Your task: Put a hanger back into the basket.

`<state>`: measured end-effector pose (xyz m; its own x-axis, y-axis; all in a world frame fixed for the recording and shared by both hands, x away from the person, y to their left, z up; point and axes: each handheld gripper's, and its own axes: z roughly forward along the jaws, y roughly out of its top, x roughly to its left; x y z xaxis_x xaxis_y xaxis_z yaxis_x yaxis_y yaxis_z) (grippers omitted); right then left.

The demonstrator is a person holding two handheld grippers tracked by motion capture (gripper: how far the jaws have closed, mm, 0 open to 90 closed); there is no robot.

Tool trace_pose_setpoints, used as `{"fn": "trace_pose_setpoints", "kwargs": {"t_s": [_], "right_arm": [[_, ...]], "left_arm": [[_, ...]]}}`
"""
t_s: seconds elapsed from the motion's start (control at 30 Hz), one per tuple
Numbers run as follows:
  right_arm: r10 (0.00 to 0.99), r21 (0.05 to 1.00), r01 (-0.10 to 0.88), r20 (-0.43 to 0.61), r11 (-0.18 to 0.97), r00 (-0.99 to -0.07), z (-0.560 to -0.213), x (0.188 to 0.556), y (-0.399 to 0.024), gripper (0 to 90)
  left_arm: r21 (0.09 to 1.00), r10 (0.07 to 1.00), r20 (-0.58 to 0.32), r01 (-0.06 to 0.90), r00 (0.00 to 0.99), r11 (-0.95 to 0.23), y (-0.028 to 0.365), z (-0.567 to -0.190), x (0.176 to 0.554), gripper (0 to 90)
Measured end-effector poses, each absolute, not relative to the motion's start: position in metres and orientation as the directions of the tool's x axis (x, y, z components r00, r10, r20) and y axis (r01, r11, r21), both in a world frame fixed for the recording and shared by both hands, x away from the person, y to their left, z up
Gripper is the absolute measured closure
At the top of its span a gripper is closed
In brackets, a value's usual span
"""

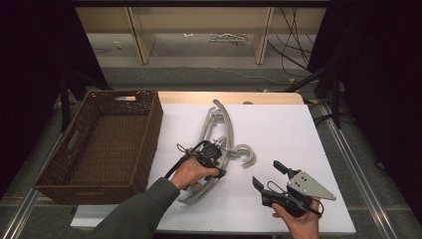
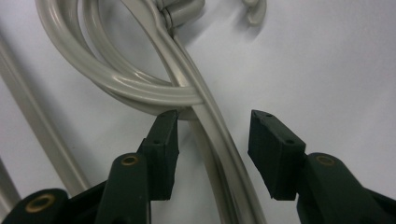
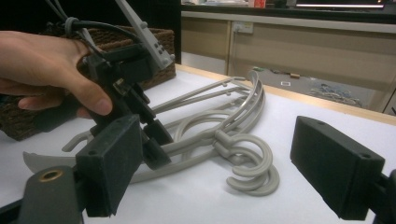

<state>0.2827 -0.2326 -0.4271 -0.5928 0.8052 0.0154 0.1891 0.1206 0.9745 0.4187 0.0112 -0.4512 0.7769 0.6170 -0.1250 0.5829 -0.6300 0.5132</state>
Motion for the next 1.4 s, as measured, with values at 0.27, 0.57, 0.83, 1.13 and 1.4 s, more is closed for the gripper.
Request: {"fn": "trace_pose_setpoints", "kwargs": {"t_s": [0.27, 0.57, 0.83, 1.13, 1.4], "right_arm": [[0.802, 0.973, 0.191, 0.011, 0.129, -0.597, -0.427, 0.283, -0.234, 18.4], [0.8, 0.973, 0.191, 0.01, 0.132, -0.6, -0.427, 0.283, -0.234, 18.6], [0.804, 0.972, 0.192, 0.007, 0.133, -0.595, -0.427, 0.283, -0.235, 18.8], [0.805, 0.972, 0.188, 0.001, 0.137, -0.593, -0.427, 0.284, -0.235, 18.9], [0.804, 0.971, 0.193, 0.005, 0.138, -0.595, -0.428, 0.284, -0.235, 18.9]], "left_arm": [[0.488, 0.646, -0.184, 0.64, 0.741, -0.594, 0.015, -0.449, 0.426, 62.2], [0.484, 0.65, -0.215, 0.657, 0.729, -0.578, 0.018, -0.446, 0.427, 70.2], [0.504, 0.664, -0.346, 0.728, 0.663, -0.464, 0.041, -0.432, 0.428, 74.0], [0.544, 0.69, -0.457, 0.79, 0.561, -0.282, 0.072, -0.41, 0.428, 76.9], [0.566, 0.715, -0.527, 0.817, 0.46, -0.108, 0.105, -0.402, 0.43, 79.2]]}}
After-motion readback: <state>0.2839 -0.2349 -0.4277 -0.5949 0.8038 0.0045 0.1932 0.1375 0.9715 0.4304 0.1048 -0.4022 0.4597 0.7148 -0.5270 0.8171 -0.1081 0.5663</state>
